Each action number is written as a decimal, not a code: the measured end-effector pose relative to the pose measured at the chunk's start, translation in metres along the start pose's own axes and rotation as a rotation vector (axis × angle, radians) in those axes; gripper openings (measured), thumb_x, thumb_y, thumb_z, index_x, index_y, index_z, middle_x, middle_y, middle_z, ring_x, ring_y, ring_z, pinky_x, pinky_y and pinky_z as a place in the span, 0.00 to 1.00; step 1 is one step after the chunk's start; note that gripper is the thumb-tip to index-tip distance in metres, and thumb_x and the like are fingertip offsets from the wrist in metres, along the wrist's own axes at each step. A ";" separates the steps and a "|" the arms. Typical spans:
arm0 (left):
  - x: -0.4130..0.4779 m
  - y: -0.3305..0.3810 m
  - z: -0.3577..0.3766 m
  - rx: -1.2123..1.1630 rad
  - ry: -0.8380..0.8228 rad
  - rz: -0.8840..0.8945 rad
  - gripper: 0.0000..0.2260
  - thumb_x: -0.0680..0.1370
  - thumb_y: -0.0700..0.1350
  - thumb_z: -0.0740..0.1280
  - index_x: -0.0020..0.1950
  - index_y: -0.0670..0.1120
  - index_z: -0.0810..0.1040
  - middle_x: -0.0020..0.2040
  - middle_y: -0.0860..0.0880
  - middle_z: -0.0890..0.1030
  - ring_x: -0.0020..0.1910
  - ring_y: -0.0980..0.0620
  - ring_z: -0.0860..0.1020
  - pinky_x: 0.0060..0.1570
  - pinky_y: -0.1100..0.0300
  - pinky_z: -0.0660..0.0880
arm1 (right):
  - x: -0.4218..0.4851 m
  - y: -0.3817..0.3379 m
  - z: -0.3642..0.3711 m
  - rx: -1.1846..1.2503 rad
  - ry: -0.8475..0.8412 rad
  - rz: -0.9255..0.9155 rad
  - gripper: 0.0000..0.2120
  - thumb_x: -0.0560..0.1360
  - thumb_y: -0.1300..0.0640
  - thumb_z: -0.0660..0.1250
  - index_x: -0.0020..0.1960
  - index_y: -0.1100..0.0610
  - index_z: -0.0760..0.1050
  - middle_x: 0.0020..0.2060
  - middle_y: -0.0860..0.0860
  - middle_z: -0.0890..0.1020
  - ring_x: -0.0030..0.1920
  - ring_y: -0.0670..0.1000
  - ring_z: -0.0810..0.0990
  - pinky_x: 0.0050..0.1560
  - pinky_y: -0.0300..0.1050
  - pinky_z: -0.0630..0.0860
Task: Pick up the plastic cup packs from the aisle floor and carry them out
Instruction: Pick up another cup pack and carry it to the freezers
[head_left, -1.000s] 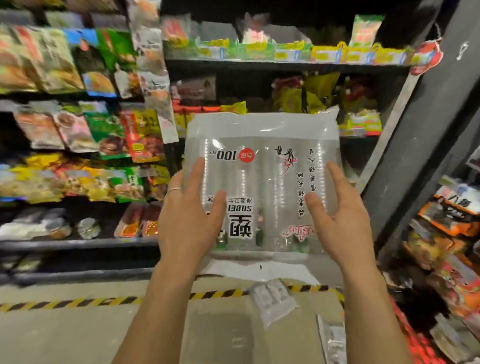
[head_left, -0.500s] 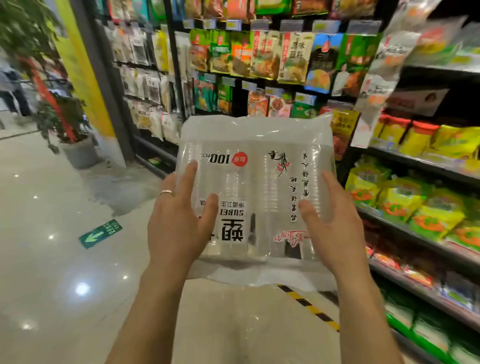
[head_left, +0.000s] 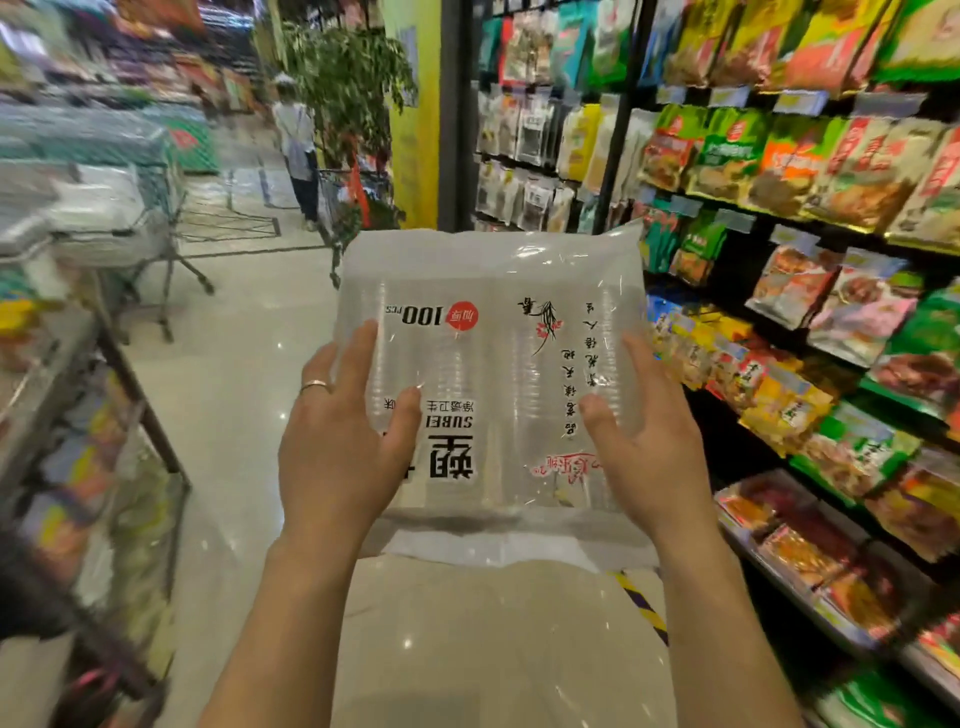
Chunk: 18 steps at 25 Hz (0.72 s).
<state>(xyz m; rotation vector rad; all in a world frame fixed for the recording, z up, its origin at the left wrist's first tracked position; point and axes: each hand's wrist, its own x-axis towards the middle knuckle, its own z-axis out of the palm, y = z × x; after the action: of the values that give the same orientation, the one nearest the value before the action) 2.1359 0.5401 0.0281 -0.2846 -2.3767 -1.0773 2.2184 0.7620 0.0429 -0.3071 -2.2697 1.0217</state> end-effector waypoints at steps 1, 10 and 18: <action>0.017 -0.019 -0.008 0.014 0.020 -0.004 0.28 0.77 0.59 0.62 0.76 0.59 0.61 0.73 0.44 0.67 0.67 0.43 0.71 0.55 0.48 0.72 | 0.010 -0.012 0.024 0.014 -0.010 -0.009 0.30 0.79 0.48 0.65 0.77 0.41 0.57 0.75 0.44 0.62 0.73 0.42 0.59 0.71 0.43 0.58; 0.123 -0.151 -0.058 0.157 0.147 -0.139 0.29 0.78 0.56 0.65 0.78 0.58 0.59 0.75 0.43 0.64 0.70 0.40 0.67 0.63 0.45 0.68 | 0.090 -0.083 0.202 0.105 -0.149 -0.094 0.30 0.79 0.47 0.64 0.77 0.40 0.56 0.76 0.43 0.61 0.69 0.37 0.59 0.66 0.39 0.57; 0.234 -0.238 -0.037 0.261 0.247 -0.223 0.28 0.79 0.59 0.61 0.77 0.61 0.56 0.76 0.46 0.63 0.71 0.42 0.67 0.63 0.42 0.71 | 0.205 -0.094 0.346 0.190 -0.246 -0.199 0.29 0.79 0.48 0.65 0.77 0.40 0.58 0.75 0.44 0.62 0.74 0.44 0.59 0.69 0.42 0.57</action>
<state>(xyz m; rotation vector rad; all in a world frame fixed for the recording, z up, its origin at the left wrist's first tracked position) 1.8586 0.3500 0.0201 0.1997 -2.3250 -0.8271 1.8465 0.5843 0.0286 0.1295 -2.3370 1.2119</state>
